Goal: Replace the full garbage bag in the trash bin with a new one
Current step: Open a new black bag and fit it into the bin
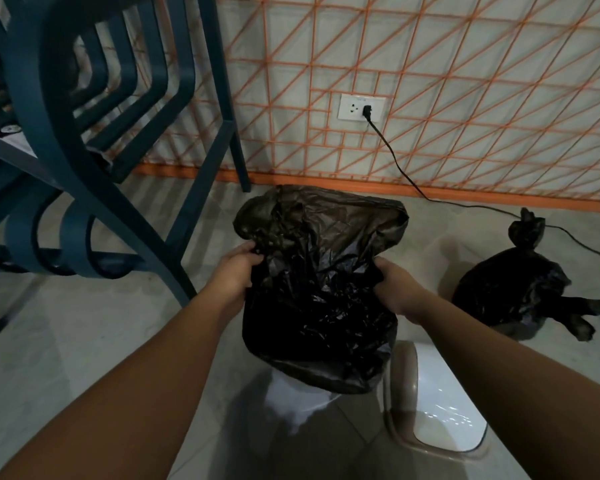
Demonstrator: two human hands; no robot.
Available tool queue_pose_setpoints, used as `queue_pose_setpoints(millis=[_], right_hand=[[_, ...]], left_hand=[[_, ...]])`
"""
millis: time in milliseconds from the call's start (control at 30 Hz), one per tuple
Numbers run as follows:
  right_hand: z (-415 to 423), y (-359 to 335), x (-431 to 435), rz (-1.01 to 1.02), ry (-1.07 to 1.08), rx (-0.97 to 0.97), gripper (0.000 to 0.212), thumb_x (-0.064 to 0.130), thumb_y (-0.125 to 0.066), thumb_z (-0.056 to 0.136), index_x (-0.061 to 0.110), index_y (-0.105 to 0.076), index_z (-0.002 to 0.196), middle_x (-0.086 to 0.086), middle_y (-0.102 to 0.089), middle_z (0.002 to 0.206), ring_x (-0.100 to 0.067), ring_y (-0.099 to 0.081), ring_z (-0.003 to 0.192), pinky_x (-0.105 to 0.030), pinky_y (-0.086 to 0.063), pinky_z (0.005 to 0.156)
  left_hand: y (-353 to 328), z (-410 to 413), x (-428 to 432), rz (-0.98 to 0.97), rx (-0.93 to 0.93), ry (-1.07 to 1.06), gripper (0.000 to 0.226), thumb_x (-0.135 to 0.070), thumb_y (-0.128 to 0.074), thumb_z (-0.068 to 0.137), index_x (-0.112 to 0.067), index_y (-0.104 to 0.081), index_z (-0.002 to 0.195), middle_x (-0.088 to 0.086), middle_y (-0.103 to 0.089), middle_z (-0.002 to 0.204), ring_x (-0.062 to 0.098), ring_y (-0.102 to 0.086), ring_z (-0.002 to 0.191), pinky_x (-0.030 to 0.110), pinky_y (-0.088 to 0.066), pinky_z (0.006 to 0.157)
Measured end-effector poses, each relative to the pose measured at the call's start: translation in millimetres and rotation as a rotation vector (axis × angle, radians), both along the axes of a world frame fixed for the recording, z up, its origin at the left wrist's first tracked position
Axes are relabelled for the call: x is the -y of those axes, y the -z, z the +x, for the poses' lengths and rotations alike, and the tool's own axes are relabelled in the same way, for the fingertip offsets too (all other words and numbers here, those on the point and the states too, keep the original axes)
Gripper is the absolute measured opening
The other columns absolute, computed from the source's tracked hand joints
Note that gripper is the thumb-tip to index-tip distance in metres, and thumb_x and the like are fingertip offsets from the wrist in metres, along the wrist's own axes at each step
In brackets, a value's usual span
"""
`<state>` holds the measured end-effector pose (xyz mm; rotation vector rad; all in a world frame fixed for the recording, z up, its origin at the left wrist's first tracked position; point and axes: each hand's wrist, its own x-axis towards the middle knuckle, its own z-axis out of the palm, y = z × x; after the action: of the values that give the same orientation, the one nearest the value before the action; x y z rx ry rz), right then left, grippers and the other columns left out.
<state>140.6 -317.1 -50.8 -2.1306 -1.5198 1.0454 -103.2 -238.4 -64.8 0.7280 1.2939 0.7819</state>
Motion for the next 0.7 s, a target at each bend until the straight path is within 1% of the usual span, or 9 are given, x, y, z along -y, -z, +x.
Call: queue_pose_setpoints(millis=[133,200,267,367,433,500,533,633,700], right_hand=[[0.4,3.3,2.5,0.014,-0.009,-0.077,0.034,0.009,-0.048,0.093,0.013,-0.054,0.126,-0.009,-0.060,0.126,-0.029,-0.055,0.113,-0.042,-0.045,0.100],[0.8,4.6,2.5,-0.001,-0.032,-0.116,0.032,0.002,-0.051,0.090,0.009,-0.059,0.119,-0.009,-0.063,0.118,-0.027,-0.059,0.108,-0.042,-0.049,0.096],[1.5,7.6,1.7,0.005,-0.039,-0.156,0.026,-0.002,-0.056,0.085,0.006,-0.066,0.107,-0.008,-0.066,0.111,-0.026,-0.061,0.103,-0.042,-0.052,0.089],[0.6,8.3,1.6,-0.117,0.068,-0.417,0.012,0.015,-0.060,0.082,0.016,-0.069,0.090,-0.003,-0.071,0.091,-0.024,-0.065,0.089,-0.034,-0.051,0.081],[-1.3,9.0,-2.2,-0.247,0.130,-0.606,0.032,0.039,-0.059,0.083,0.018,-0.070,0.103,-0.004,-0.074,0.102,-0.026,-0.068,0.098,-0.037,-0.050,0.090],[-1.9,9.8,-11.2,-0.282,0.171,-0.583,0.047,0.054,-0.054,0.084,0.019,-0.066,0.112,-0.003,-0.071,0.111,-0.026,-0.066,0.105,-0.039,-0.047,0.097],[-2.2,9.9,-16.0,-0.283,0.176,-0.516,0.047,0.052,-0.051,0.087,0.016,-0.066,0.114,-0.005,-0.069,0.112,-0.027,-0.065,0.105,-0.040,-0.047,0.099],[-8.4,7.0,-27.5,-0.241,0.069,-0.251,0.032,0.024,-0.047,0.093,0.002,-0.062,0.110,-0.015,-0.065,0.110,-0.035,-0.061,0.101,-0.036,-0.046,0.084],[-19.7,5.1,-32.7,-0.169,0.076,-0.206,0.024,0.015,-0.045,0.090,0.003,-0.063,0.100,-0.016,-0.064,0.102,-0.035,-0.062,0.095,-0.033,-0.044,0.075]], left_hand=[[4.2,5.8,1.1,-0.023,0.091,0.091,0.038,-0.020,-0.051,0.092,-0.014,-0.056,0.130,0.011,-0.063,0.123,0.029,-0.062,0.108,0.039,-0.050,0.089],[3.4,7.0,3.8,-0.052,0.163,0.138,0.027,-0.027,-0.051,0.089,-0.018,-0.072,0.105,0.009,-0.068,0.109,0.025,-0.068,0.094,0.035,-0.052,0.080],[2.0,7.8,4.9,-0.066,0.155,0.165,0.026,-0.038,-0.055,0.083,-0.023,-0.074,0.095,0.004,-0.068,0.106,0.021,-0.067,0.090,0.034,-0.050,0.074],[2.0,10.2,6.6,-0.076,0.053,0.304,0.059,-0.061,-0.067,0.064,-0.033,-0.065,0.116,-0.004,-0.064,0.122,0.019,-0.059,0.112,0.040,-0.050,0.089],[-2.1,14.1,8.5,-0.114,-0.042,0.398,0.084,-0.070,-0.073,0.051,-0.033,-0.060,0.125,-0.004,-0.061,0.126,0.021,-0.056,0.117,0.043,-0.044,0.102],[-5.7,17.0,8.7,-0.139,-0.110,0.426,0.090,-0.072,-0.073,0.049,-0.027,-0.060,0.126,-0.001,-0.064,0.122,0.022,-0.060,0.113,0.042,-0.045,0.101],[-6.8,17.6,7.9,-0.143,-0.125,0.406,0.086,-0.070,-0.073,0.052,-0.024,-0.062,0.124,-0.001,-0.066,0.118,0.023,-0.062,0.110,0.042,-0.048,0.098],[-3.8,19.8,6.6,-0.111,-0.160,0.301,0.058,-0.054,-0.074,0.068,-0.015,-0.069,0.111,0.004,-0.074,0.099,0.025,-0.070,0.090,0.036,-0.056,0.080],[0.1,23.1,7.0,-0.082,-0.174,0.251,0.045,-0.040,-0.075,0.074,-0.014,-0.068,0.110,0.005,-0.073,0.095,0.025,-0.070,0.086,0.034,-0.056,0.074]])
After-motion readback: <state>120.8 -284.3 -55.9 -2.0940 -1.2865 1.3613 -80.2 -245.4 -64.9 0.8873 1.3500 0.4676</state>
